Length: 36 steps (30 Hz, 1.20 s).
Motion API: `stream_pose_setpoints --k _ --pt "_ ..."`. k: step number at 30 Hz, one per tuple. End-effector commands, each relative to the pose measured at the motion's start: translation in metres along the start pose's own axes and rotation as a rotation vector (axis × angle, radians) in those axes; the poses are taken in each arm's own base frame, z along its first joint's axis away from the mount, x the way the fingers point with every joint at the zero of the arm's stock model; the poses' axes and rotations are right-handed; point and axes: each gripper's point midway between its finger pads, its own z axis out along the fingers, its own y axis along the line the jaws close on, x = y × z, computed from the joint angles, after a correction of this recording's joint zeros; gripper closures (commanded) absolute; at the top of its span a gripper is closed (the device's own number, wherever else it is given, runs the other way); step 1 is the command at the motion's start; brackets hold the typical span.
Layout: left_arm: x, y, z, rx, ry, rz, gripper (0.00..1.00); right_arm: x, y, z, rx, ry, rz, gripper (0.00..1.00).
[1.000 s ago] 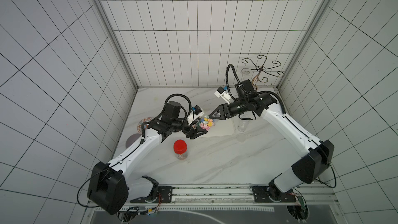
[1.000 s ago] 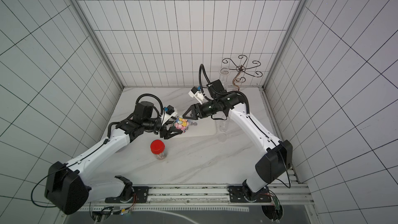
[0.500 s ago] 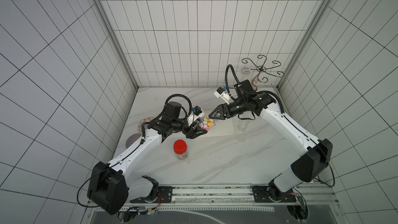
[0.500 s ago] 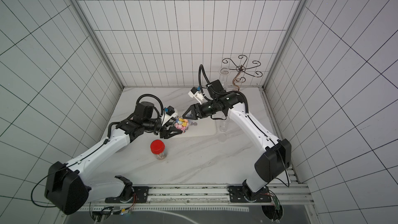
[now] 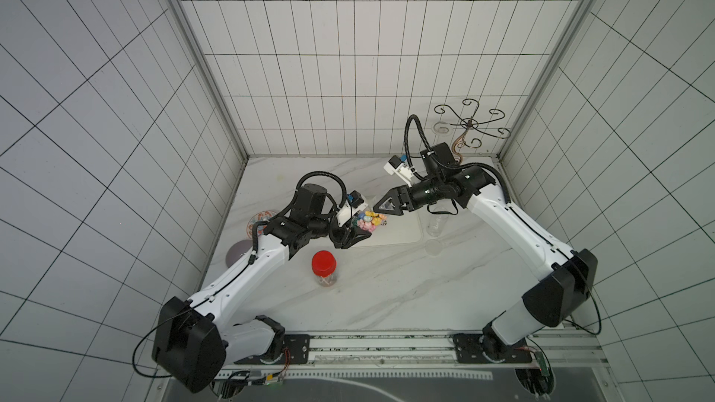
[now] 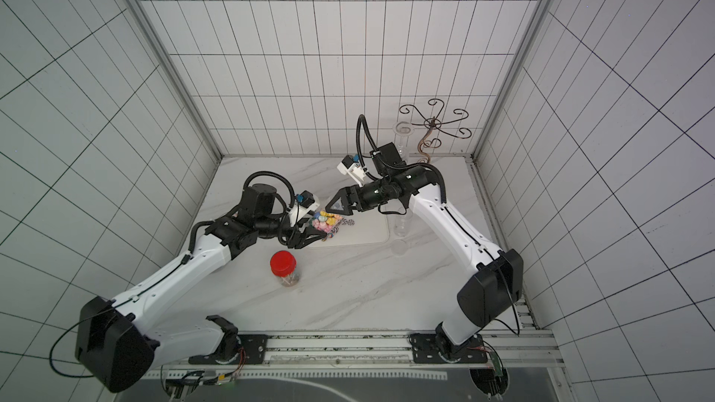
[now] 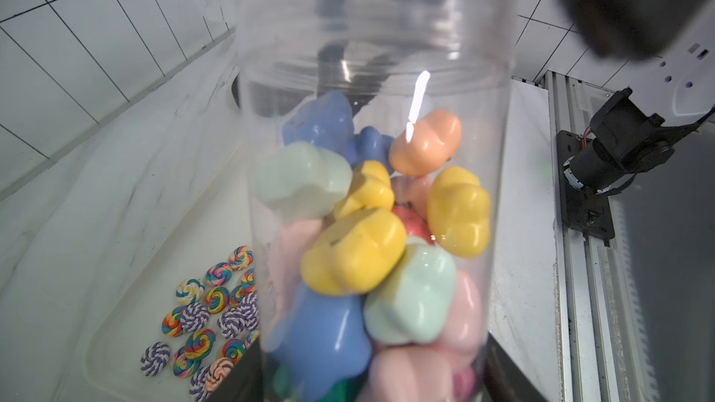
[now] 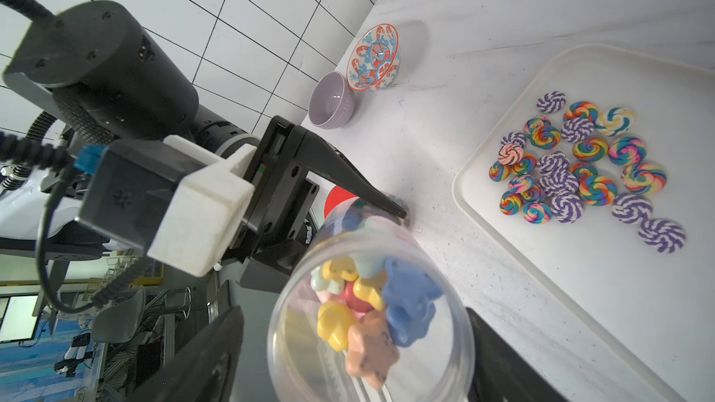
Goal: Pour the candies out of the jar
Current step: Pick up the jar from the center of the board, then unscrew the lid from the jar.
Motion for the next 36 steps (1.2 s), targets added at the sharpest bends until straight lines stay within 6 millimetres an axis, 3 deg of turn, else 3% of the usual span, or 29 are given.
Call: stream_pose_setpoints --k 1,7,11,14,23,30,36 --pt "-0.02 0.004 -0.012 -0.07 -0.042 0.067 0.53 -0.03 0.027 -0.021 -0.021 -0.081 -0.097 0.1" --pt "-0.019 0.013 -0.022 -0.205 -0.004 0.117 0.53 -0.04 0.02 -0.052 -0.013 -0.149 -0.063 0.08" --pt "-0.016 0.014 -0.029 -0.325 0.04 0.189 0.53 -0.033 0.002 -0.068 -0.027 -0.164 0.04 0.07" --pt "-0.009 0.012 -0.03 -0.407 0.098 0.25 0.53 -0.022 -0.01 -0.069 -0.051 -0.15 0.122 0.07" --pt "0.019 0.004 -0.024 -0.585 0.258 0.396 0.53 0.017 -0.024 -0.052 -0.105 -0.07 0.264 0.07" --pt "0.018 0.005 -0.023 -0.627 0.241 0.414 0.53 0.051 -0.035 -0.028 -0.118 -0.007 0.354 0.08" --pt "0.021 0.002 -0.019 -0.606 0.237 0.41 0.53 0.053 -0.025 -0.006 -0.15 0.018 0.341 0.08"
